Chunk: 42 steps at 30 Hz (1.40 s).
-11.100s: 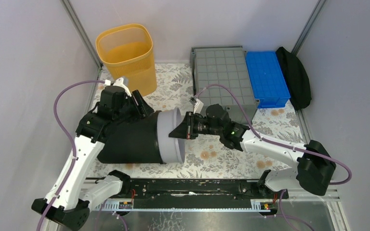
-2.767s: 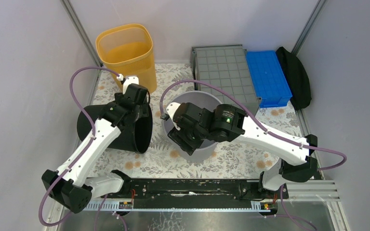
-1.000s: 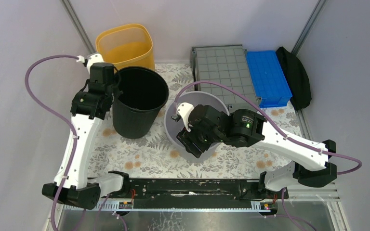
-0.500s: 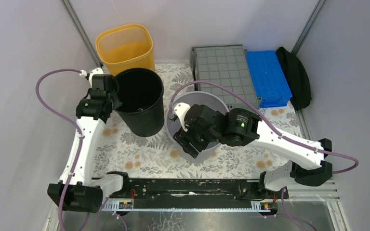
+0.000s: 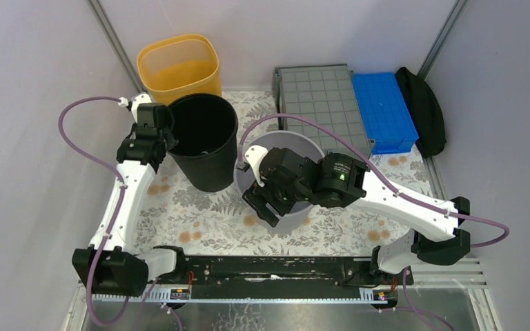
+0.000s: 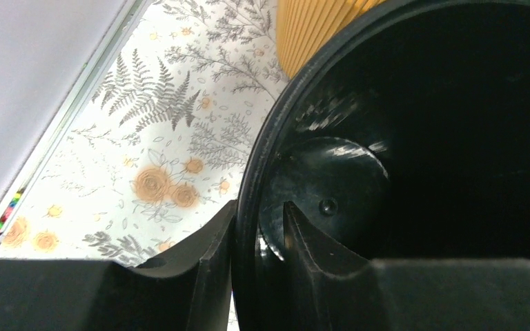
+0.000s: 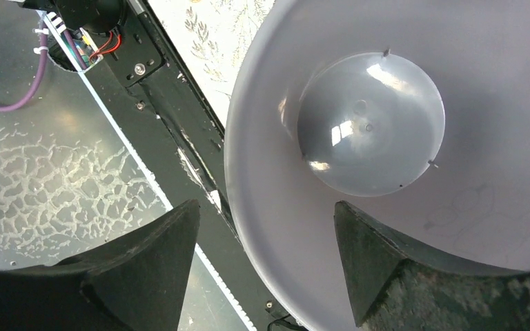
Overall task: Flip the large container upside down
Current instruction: Place the container at the center of the board, then turn the container upside down at the center of the board.
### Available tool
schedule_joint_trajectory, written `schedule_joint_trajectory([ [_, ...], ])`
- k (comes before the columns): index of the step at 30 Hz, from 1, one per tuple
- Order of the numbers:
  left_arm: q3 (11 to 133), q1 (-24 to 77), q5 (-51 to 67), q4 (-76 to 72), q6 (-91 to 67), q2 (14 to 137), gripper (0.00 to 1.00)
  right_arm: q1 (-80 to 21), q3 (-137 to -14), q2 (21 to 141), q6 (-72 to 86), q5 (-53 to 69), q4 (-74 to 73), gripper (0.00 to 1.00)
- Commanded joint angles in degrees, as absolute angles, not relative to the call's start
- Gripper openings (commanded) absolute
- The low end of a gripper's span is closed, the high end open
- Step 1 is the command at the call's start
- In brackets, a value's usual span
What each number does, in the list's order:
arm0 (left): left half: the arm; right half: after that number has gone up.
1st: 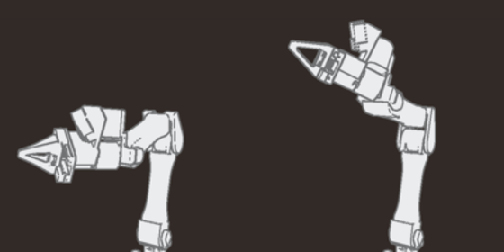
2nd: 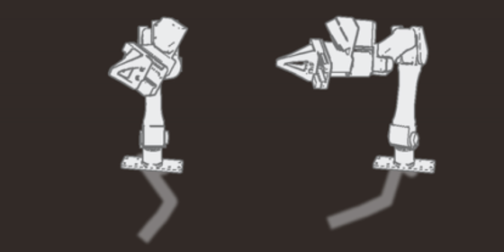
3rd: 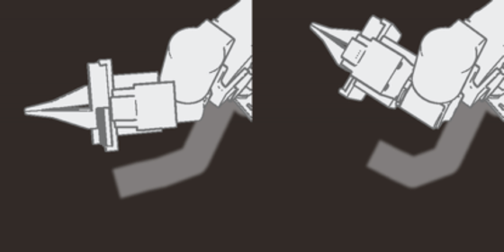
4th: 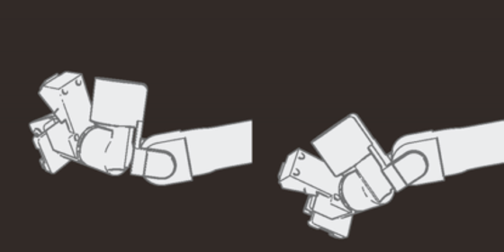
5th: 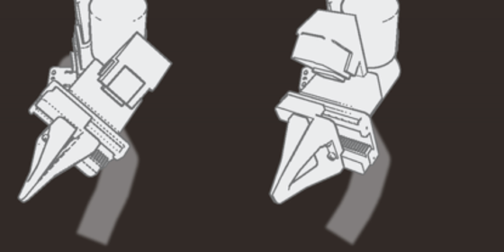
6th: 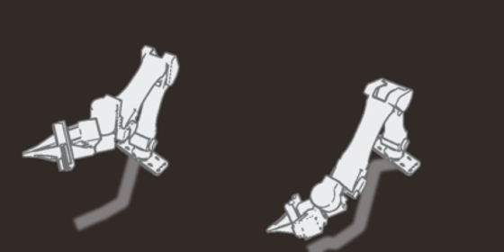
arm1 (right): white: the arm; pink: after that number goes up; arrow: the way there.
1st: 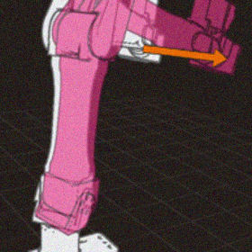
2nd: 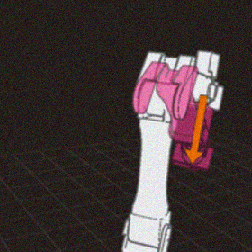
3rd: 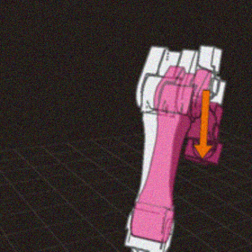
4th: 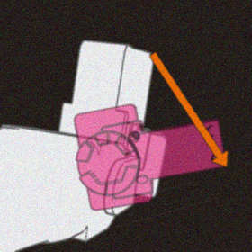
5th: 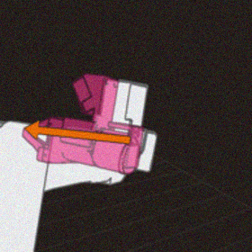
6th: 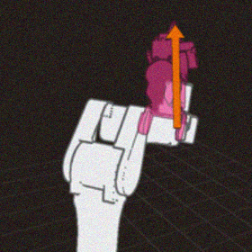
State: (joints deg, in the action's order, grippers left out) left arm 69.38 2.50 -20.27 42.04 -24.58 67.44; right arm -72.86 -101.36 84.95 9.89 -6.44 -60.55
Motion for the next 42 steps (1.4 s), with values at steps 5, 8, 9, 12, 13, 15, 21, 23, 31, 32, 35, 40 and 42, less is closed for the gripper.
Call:
schedule_joint_trajectory([
  [5,72.9,2.2,-19.5,31.9,-27.9,73.2,0.34,-72.8,-105.2,87.6,9.5,-6.4,-60.3,0.81],
  [8,75.0,2.2,-20.1,30.8,-28.0,75.8,0.34,-72.8,-105.9,88.9,9.5,-6.4,-60.3,0.81],
  [9,75.8,2.2,-20.3,30.4,-28.1,76.5,0.34,-72.8,-106.2,89.3,9.6,-6.4,-60.4,0.81],
  [12,77.8,2.2,-20.9,28.8,-28.0,78.6,0.34,-72.8,-106.9,90.5,9.7,-5.9,-60.2,0.81],
  [13,78.9,2.2,-20.7,28.6,-27.9,79.6,0.34,-72.8,-107.2,90.9,9.9,-5.7,-60.2,0.81],
  [15,80.6,2.2,-19.8,28.5,-27.6,81.5,0.38,-72.8,-107.7,91.7,9.9,-5.4,-60.2,0.81],
  [21,82.9,1.9,-17.4,28.1,-26.3,86.1,0.48,-72.8,-107.8,93.7,10.4,-5.0,-60.3,0.81],
  [23,83.3,1.7,-16.1,27.5,-26.4,86.8,0.48,-72.8,-107.8,94.2,10.8,-4.7,-60.5,0.81],
  [31,87.7,1.4,-10.6,29.3,-27.2,86.0,0.65,-72.8,-105.3,94.1,12.6,-4.4,-60.4,0.79],
  [32,88.2,1.2,-9.3,29.7,-27.5,85.2,0.69,-72.8,-104.8,94.2,12.7,-4.3,-60.4,0.79],
  [35,90.6,0.7,-6.7,31.2,-28.0,82.8,0.86,-72.8,-104.2,94.5,13.3,-4.5,-60.4,0.77],
  [40,96.0,-0.1,-1.0,36.3,-28.2,80.2,1.00,-72.8,-103.6,95.0,15.0,-5.7,-61.4,0.76],
  [42,96.9,-0.3,1.2,38.2,-28.3,78.2,1.00,-72.8,-103.6,95.0,16.1,-6.4,-62.1,0.76],
])
